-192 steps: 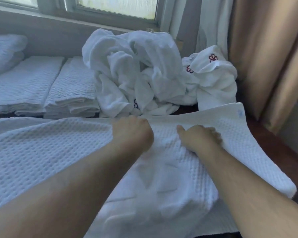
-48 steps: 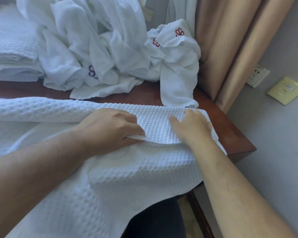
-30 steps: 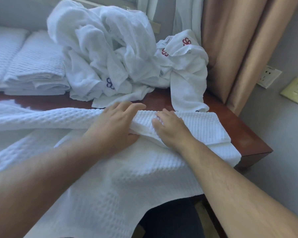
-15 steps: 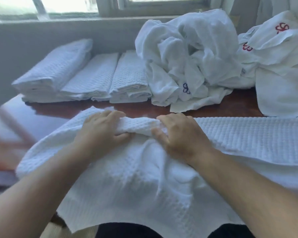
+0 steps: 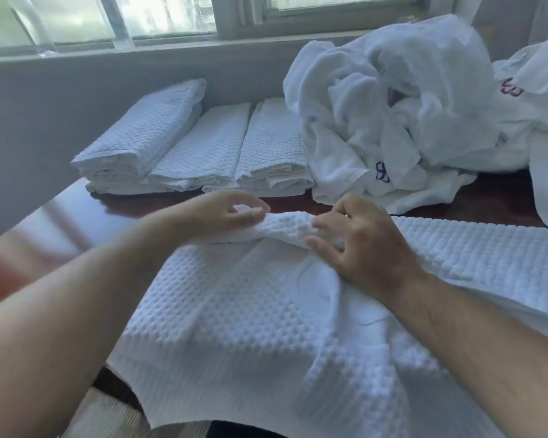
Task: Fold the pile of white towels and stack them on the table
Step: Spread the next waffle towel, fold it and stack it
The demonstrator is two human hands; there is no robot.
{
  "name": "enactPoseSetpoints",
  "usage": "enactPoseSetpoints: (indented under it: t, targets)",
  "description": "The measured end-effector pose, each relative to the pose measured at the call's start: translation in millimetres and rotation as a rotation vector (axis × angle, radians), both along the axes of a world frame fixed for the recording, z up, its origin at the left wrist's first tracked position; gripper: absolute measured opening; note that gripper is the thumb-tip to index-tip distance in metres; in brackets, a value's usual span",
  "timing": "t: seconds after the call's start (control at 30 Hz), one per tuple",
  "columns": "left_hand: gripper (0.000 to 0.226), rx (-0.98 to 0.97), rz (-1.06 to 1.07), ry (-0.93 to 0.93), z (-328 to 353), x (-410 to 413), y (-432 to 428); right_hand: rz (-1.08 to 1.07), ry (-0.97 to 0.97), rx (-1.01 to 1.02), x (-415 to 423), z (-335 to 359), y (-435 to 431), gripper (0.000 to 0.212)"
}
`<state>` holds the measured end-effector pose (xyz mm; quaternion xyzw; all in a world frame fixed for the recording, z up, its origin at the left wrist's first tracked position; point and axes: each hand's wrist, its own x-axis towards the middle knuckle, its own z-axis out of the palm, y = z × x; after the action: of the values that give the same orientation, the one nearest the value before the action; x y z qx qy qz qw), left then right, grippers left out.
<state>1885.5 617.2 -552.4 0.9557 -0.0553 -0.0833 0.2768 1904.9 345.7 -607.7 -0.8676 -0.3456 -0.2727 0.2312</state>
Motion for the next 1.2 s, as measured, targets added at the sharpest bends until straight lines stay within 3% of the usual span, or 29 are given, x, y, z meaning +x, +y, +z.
enactPoseSetpoints:
  t: [0.1, 0.2, 0.27, 0.37, 0.43, 0.5, 0.63, 0.83, 0.9, 0.97, 1.07, 1.2]
  targets:
    - [0.038, 0.171, -0.033, 0.074, 9, 5, 13, 0.088, 0.149, 0.024, -4, 2, -2, 0.04]
    - [0.08, 0.393, -0.101, 0.106, 6, 12, 15, 0.093, 0.282, 0.024, -4, 4, -4, 0.065]
    - [0.095, 0.474, -0.078, 0.093, 9, 19, 9, 0.059, 0.401, 0.023, -4, 8, -6, 0.092]
    - [0.082, 0.71, -0.093, -0.041, 17, 24, -3, 0.033, 0.561, -0.074, -3, 17, -3, 0.117]
    - [0.068, 0.859, -0.152, -0.295, 20, 14, -4, 0.01, 0.648, -0.183, -2, 26, 3, 0.112]
    - [0.048, 0.839, -0.235, -0.55, 21, -7, 1, -0.047, 0.722, -0.25, -2, 37, 11, 0.105]
    - [0.015, 0.766, -0.15, -0.784, 6, -55, 6, -0.168, 0.724, -0.27, -15, 41, 22, 0.083]
    - [0.029, 0.812, 0.156, -0.708, -34, -103, 11, -0.151, 0.627, -0.079, -35, 27, 16, 0.053]
    - [0.03, 0.825, 0.197, -0.687, -37, -109, 13, -0.148, 0.436, -0.113, -41, 18, 15, 0.041]
    - [0.027, 0.798, 0.124, -0.707, -38, -110, 17, -0.119, 0.101, -0.185, -46, 11, 17, 0.025]
    - [0.025, 0.706, 0.048, -0.646, -36, -108, 24, 0.026, -0.15, -0.29, -50, 12, 19, 0.023]
    - [0.025, 0.8, 0.162, -0.58, -38, -100, 30, 0.061, -0.018, -0.399, -50, 22, 32, 0.018]
